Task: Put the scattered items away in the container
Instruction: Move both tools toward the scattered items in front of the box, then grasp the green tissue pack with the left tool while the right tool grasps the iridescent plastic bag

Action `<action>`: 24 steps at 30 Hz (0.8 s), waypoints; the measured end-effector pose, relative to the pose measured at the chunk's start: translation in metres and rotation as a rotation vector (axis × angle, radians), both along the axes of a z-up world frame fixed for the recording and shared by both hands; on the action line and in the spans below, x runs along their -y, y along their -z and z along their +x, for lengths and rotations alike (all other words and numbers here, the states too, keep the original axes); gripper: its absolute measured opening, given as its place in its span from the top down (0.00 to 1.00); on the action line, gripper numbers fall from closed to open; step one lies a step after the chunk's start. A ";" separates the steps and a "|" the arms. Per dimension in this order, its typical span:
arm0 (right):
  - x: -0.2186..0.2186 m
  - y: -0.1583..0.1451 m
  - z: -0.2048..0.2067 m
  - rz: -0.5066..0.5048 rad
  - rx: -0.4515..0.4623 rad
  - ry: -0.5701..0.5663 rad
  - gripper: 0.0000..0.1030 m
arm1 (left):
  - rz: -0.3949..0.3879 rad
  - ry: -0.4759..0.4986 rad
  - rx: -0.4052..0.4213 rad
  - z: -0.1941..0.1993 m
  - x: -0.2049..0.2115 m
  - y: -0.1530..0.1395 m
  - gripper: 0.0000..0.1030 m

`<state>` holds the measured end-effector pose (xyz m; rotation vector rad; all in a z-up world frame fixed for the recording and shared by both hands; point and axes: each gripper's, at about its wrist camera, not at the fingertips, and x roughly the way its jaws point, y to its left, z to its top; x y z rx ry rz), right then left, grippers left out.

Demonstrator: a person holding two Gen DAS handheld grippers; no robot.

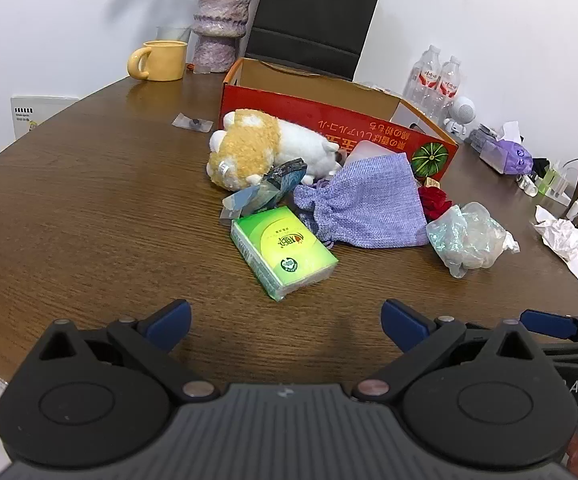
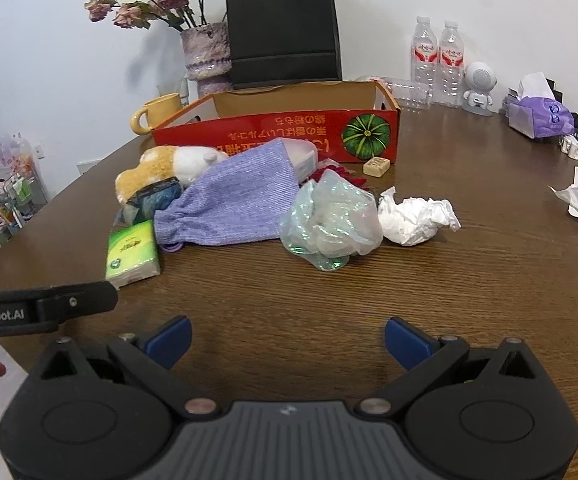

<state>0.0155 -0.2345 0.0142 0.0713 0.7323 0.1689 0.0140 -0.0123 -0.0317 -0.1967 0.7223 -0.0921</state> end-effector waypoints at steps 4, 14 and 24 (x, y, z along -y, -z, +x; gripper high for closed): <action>0.001 0.004 0.007 -0.011 -0.001 0.007 0.00 | 0.004 -0.001 -0.010 0.008 0.001 0.002 0.00; 0.019 0.005 0.038 -0.034 0.043 0.073 0.01 | 0.037 -0.027 -0.024 0.044 0.007 0.010 0.00; 0.026 0.004 0.080 -0.052 0.065 0.075 0.18 | 0.084 -0.046 0.007 0.063 0.016 0.010 0.37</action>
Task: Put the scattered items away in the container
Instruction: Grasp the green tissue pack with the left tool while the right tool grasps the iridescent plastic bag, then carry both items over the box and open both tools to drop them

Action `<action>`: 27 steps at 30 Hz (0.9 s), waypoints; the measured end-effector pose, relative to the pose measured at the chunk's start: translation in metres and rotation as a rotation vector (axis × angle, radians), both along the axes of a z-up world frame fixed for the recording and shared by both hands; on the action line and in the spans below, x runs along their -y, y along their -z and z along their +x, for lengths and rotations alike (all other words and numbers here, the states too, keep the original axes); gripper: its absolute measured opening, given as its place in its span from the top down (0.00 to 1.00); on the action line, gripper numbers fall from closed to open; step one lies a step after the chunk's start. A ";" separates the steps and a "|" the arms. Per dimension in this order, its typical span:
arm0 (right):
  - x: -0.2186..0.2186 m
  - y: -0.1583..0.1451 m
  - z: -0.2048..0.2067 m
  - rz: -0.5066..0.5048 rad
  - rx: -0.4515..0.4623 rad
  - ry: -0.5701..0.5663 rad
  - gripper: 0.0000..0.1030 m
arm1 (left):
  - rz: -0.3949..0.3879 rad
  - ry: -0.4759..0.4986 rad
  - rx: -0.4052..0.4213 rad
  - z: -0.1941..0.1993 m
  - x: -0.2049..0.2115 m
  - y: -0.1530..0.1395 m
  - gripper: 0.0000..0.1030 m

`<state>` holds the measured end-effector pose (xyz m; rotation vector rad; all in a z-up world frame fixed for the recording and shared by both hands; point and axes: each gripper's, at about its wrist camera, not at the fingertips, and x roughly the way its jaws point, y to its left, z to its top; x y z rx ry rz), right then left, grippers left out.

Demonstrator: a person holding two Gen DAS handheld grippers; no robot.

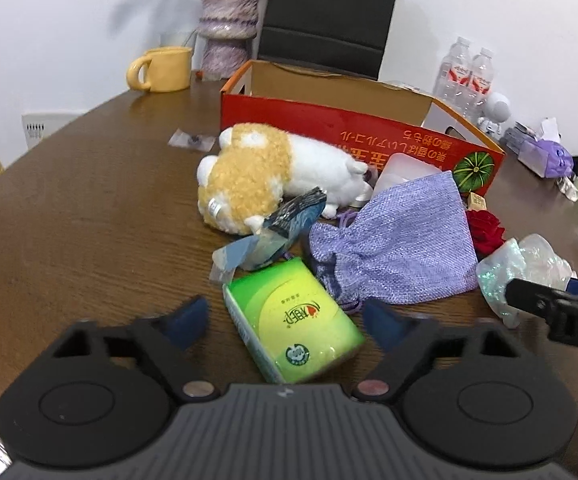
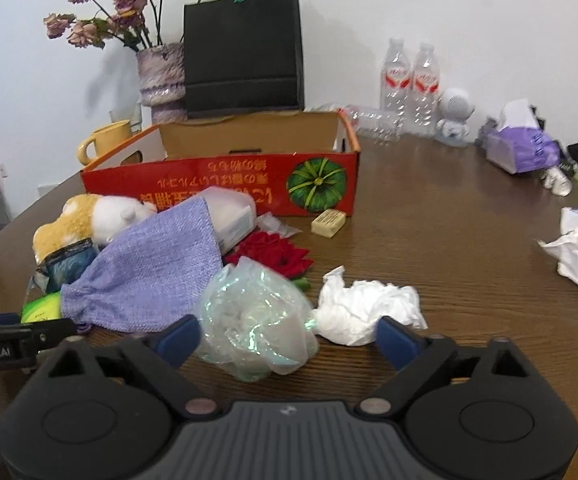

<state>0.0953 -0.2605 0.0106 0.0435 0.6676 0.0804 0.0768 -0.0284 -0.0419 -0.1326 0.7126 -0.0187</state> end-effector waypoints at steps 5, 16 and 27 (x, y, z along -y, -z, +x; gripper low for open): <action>0.004 0.005 0.002 0.066 -0.019 -0.050 0.57 | -0.011 0.030 0.013 -0.007 -0.004 -0.001 0.51; 0.010 -0.026 -0.025 0.118 0.124 -0.101 0.63 | -0.057 0.076 0.121 -0.038 -0.012 -0.025 0.54; 0.008 -0.084 0.016 0.165 0.256 -0.147 0.63 | -0.088 0.119 0.317 0.014 -0.004 -0.107 0.54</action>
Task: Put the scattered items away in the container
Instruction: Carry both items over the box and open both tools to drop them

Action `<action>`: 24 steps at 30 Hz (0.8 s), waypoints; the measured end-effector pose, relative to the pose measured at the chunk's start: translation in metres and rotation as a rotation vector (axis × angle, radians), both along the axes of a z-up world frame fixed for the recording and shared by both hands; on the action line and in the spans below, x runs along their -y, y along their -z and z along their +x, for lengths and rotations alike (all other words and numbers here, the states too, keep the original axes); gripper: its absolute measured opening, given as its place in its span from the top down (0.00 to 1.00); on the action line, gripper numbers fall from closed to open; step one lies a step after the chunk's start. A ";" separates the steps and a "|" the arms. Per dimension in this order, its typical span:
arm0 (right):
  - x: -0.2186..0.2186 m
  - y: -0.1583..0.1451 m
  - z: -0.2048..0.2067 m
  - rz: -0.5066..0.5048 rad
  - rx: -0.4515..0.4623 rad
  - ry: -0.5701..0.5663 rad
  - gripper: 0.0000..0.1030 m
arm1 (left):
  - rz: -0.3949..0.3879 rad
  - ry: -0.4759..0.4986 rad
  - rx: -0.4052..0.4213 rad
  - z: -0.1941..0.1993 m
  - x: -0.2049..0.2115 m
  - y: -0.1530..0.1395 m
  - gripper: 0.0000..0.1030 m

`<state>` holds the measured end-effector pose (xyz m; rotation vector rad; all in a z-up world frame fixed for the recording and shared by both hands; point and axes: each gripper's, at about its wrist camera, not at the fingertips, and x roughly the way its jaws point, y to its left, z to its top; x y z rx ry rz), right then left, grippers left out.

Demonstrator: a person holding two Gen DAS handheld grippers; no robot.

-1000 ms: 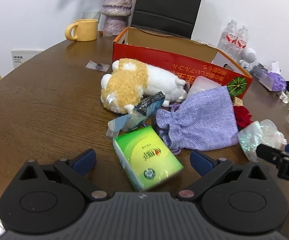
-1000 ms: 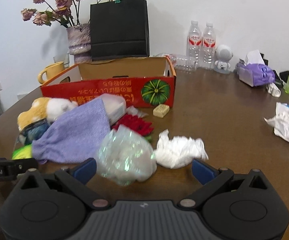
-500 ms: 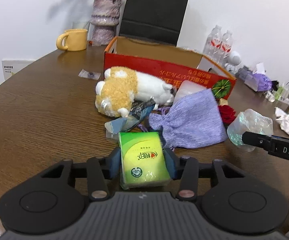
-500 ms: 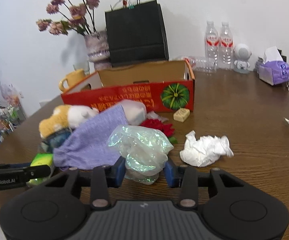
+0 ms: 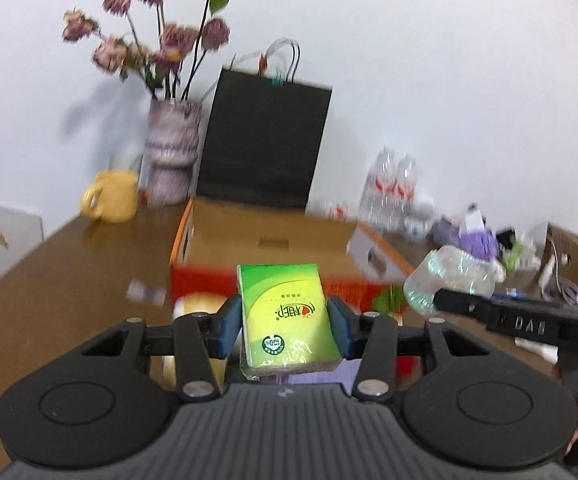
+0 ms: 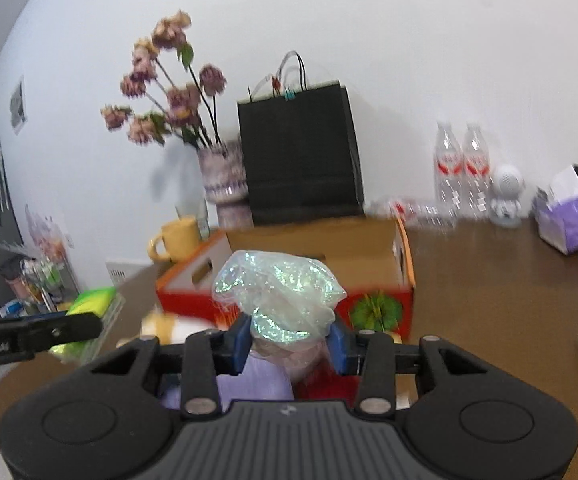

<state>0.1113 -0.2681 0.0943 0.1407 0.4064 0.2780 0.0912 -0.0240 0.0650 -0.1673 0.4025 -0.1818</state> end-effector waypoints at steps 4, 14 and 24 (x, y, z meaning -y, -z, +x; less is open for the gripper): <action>-0.006 -0.023 0.041 0.022 0.059 0.032 0.63 | -0.040 -0.023 -0.006 0.054 0.004 -0.016 0.54; -0.032 0.002 0.181 -0.032 -0.044 0.035 0.63 | 0.024 -0.113 -0.165 0.212 0.014 0.016 0.54; -0.038 0.070 0.246 -0.147 -0.266 0.032 0.63 | 0.161 -0.153 -0.366 0.278 0.028 0.076 0.54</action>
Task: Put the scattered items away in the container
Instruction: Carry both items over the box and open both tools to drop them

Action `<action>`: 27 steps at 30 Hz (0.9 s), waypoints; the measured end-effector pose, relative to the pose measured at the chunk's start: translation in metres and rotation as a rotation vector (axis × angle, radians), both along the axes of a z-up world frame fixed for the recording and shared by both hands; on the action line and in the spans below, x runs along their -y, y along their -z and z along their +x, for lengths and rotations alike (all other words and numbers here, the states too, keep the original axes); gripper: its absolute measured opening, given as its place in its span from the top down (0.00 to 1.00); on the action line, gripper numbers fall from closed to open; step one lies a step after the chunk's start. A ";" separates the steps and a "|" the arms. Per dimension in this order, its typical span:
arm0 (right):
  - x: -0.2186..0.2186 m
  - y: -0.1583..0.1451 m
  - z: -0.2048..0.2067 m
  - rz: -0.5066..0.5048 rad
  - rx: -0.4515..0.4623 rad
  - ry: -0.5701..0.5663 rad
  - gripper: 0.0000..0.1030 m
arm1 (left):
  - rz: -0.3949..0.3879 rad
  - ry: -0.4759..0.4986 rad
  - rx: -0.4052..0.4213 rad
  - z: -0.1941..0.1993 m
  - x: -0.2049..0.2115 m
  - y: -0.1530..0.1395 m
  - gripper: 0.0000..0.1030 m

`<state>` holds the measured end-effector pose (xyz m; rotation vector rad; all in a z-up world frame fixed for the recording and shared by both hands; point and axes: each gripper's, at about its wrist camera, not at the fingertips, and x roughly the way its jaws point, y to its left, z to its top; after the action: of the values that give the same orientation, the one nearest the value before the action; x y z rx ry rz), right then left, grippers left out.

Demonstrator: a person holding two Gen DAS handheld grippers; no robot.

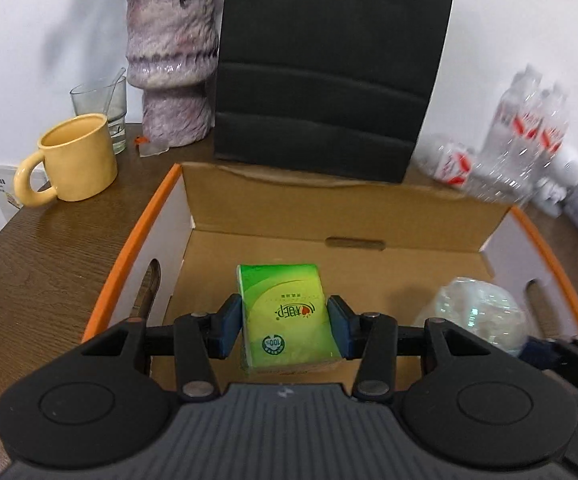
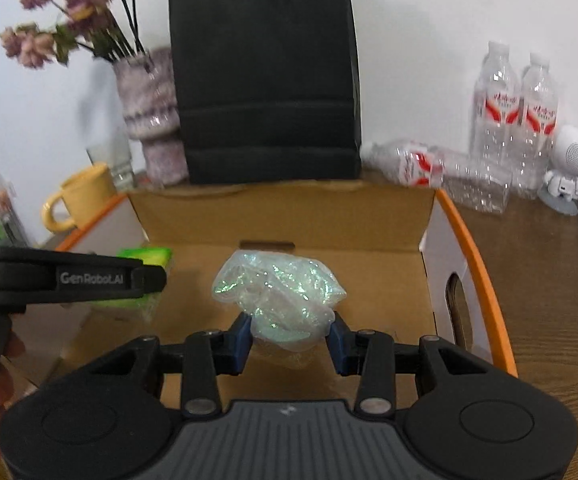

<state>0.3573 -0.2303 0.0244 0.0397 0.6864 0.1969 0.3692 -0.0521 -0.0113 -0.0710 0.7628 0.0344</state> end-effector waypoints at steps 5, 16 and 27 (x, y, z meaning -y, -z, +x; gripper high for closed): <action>0.000 0.006 0.003 -0.015 -0.026 0.006 0.59 | 0.031 0.012 -0.050 0.002 0.006 0.009 0.50; 0.002 -0.018 -0.010 -0.019 0.022 0.019 0.15 | 0.083 -0.003 0.104 -0.036 -0.005 -0.040 0.00; 0.008 -0.091 -0.110 0.000 0.253 -0.008 0.00 | -0.079 -0.051 0.259 -0.126 -0.047 -0.082 0.00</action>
<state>0.2473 -0.2380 0.1154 0.0119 0.4345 0.2051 0.2435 -0.0050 0.0710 -0.1668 0.5032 0.0425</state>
